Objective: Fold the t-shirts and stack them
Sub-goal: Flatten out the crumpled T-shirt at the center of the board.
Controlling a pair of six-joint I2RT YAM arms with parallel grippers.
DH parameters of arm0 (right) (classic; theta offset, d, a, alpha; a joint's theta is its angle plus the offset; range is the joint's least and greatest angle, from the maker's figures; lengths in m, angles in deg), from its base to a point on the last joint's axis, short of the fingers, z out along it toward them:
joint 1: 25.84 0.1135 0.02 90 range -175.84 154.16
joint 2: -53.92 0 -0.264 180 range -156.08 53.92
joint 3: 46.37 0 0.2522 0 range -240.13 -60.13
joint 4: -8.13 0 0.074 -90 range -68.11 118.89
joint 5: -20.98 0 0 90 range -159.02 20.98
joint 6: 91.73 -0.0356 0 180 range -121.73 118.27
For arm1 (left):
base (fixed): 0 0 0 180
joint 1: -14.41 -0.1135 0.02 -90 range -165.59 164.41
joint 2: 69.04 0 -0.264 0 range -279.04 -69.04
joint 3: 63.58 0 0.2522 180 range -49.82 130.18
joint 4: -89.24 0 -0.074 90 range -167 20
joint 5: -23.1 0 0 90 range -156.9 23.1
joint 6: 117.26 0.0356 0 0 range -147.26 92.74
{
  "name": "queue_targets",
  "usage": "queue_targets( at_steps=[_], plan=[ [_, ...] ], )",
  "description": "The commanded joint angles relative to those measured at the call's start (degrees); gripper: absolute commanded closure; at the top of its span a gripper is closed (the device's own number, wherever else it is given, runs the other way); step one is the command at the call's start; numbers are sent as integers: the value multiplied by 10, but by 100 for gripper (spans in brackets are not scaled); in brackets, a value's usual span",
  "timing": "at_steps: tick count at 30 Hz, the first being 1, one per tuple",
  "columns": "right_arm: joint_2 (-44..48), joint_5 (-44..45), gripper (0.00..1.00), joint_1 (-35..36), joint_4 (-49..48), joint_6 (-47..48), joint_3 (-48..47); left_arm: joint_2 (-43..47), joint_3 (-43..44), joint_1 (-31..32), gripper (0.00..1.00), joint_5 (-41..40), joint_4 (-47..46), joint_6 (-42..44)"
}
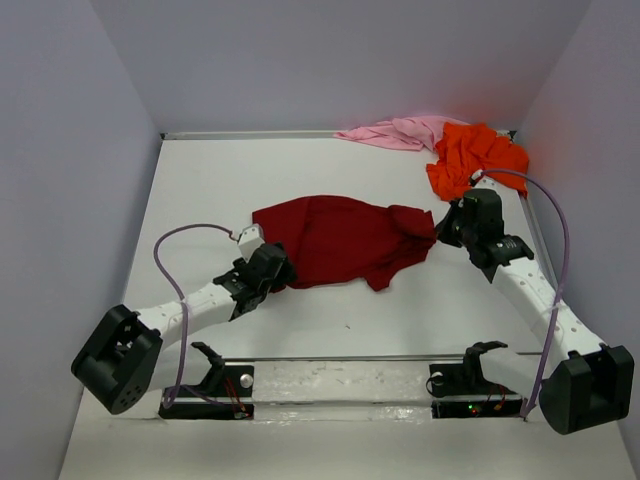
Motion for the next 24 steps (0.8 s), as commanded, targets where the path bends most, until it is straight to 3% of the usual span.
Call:
queue_targets(
  at_steps=[1, 8, 15, 24],
  plan=[
    [0, 7, 100, 5, -27, 6, -4, 3, -20, 22, 16, 9, -25, -36],
    [-8, 10, 100, 5, -27, 6, -2, 22, -3, 43, 17, -9, -1, -24],
    [-20, 40, 100, 11, -11, -4, -14, 76, 95, 43, 16, -129, 98, 39],
    [-24, 124, 100, 39, 19, -23, -30, 25, 71, 37, 16, -142, 62, 42]
  ],
)
